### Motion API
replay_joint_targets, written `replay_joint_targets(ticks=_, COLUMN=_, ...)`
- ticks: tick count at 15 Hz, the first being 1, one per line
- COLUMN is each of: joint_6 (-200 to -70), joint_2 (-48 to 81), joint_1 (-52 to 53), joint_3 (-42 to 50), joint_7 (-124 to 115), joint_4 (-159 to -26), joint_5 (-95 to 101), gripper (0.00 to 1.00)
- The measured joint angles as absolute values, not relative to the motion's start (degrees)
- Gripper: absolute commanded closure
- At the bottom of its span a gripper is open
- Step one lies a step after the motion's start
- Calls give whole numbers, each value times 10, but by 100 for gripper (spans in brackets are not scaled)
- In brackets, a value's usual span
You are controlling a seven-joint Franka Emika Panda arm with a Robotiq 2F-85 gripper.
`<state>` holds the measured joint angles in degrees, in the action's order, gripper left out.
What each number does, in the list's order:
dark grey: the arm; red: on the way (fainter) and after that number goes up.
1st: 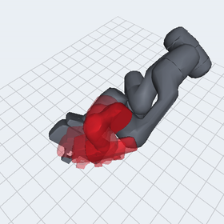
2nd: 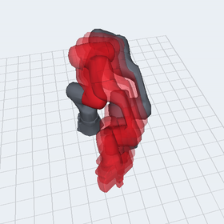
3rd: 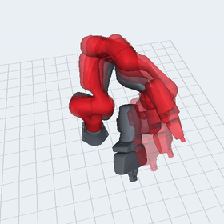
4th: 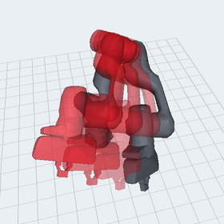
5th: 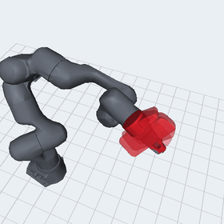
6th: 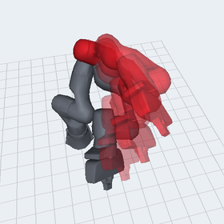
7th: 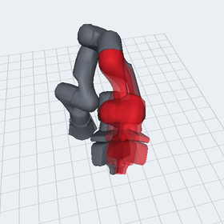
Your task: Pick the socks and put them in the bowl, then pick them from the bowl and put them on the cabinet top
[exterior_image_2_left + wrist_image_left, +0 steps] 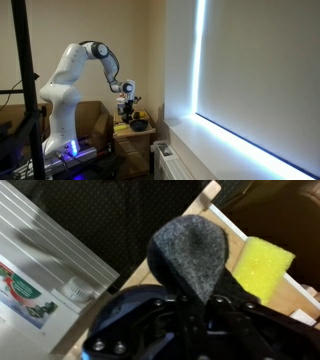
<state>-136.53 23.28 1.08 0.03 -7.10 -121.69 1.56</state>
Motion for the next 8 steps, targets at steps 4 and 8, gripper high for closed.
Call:
replay_joint_targets(ticks=4, joint_6=-1445, joint_2=150, joint_1=14, joint_3=37, joint_7=-177, joint_4=-1345, joint_5=24, gripper=97)
replay_joint_targets(ticks=8, joint_6=-1561, joint_2=115, joint_1=16, joint_3=66, joint_7=-285, joint_4=-1423, joint_5=47, gripper=97)
